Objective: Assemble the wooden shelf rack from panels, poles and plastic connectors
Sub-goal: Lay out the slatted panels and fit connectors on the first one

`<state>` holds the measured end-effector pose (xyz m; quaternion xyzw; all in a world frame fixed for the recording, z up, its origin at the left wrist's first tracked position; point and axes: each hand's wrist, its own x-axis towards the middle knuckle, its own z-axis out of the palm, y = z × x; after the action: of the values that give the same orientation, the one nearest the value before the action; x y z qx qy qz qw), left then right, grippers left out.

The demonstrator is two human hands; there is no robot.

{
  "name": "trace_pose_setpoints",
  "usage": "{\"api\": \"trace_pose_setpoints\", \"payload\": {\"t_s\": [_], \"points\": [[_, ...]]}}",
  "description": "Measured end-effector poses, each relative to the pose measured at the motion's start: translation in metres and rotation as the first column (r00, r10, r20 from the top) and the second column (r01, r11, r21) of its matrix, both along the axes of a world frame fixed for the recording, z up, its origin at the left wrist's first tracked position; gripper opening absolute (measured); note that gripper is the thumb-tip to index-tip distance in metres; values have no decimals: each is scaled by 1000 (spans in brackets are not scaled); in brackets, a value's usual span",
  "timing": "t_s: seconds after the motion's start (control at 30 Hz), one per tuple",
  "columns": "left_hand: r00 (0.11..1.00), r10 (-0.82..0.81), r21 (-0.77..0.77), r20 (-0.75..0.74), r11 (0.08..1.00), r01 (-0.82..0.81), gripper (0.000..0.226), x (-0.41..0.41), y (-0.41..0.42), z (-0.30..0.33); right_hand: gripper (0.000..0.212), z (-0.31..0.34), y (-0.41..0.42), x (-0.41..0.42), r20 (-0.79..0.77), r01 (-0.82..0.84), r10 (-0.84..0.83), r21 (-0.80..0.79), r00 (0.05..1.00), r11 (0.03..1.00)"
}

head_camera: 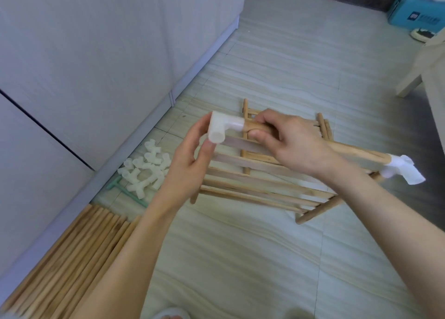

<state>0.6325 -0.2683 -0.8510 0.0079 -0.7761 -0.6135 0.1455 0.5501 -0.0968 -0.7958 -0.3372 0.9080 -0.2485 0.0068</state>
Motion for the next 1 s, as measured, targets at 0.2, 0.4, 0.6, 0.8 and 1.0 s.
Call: {"api": "trace_pose_setpoints", "payload": {"t_s": [0.2, 0.4, 0.6, 0.8, 1.0], "points": [[993, -114, 30, -12, 993, 114, 36, -25, -9, 23, 11, 7, 4, -11, 122, 35, -11, -193, 992, 981], [994, 18, 155, 104, 987, -34, 27, -20, -2, 10, 20, -14, 4, -3, 114, 108, -85, -206, 990, 973], [982, 115, 295, 153, 942, -157, 10, -23, 11, 4, 21, -19, 7, -6, 147, 133, -108, -174, 983, 976], [995, -33, 134, 90, 991, 21, 26, -16, 6, 3, 21, -18, 11, -8, 166, 80, -50, -177, 985, 981], [974, 226, -163, -3, 961, -223, 25, -12, 9, -1, 25, -18, 4, -6, 123, 42, -24, -148, 992, 988]]}}
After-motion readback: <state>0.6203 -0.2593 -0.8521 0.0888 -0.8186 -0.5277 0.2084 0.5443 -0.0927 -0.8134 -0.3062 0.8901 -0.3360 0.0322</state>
